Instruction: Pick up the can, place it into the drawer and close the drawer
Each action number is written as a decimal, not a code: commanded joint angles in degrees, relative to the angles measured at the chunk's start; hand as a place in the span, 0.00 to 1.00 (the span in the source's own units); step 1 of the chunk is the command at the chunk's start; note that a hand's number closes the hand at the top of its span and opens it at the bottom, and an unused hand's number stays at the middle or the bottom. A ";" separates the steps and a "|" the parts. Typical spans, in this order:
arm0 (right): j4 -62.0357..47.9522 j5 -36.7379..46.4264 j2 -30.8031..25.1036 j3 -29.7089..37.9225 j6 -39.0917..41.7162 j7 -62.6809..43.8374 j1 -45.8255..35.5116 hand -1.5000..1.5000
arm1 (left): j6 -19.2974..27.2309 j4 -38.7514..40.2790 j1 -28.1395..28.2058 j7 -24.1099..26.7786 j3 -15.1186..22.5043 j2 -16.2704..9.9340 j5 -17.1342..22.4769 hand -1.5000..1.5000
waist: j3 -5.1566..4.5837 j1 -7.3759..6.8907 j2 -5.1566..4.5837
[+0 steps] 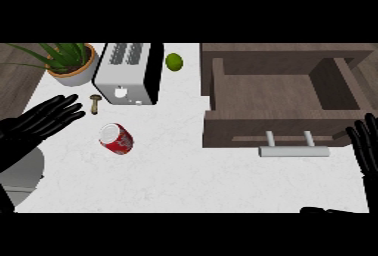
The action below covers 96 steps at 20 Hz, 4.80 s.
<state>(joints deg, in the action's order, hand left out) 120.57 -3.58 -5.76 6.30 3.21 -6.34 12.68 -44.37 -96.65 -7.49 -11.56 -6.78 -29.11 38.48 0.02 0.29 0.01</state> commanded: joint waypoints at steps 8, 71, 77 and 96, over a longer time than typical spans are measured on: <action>-0.56 -0.93 0.01 3.51 4.22 2.92 2.56 0.00 | -3.23 7.23 -3.71 2.62 -0.80 6.16 -10.62 0.00 | -0.02 -0.04 0.02; -0.37 -1.75 2.01 7.98 8.38 2.93 1.53 0.00 | 8.89 80.53 -26.62 62.90 5.94 7.98 -53.46 0.00 | -0.11 1.05 -0.36; 3.67 0.20 3.30 4.97 6.71 -1.71 0.78 0.00 | 10.26 83.48 -27.59 63.80 6.78 9.71 -54.55 0.00 | -0.18 1.33 -0.49; 3.02 -2.32 3.33 7.16 8.32 0.61 2.53 0.00 | 9.22 82.83 -28.67 65.65 8.64 14.58 -54.99 1.00 | -0.13 1.12 -0.32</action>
<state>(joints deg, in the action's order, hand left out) 121.78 -4.40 -1.91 12.45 10.92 -4.76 14.10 -28.41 -13.90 -37.76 47.72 1.17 -15.76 -16.29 -0.04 1.28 -0.34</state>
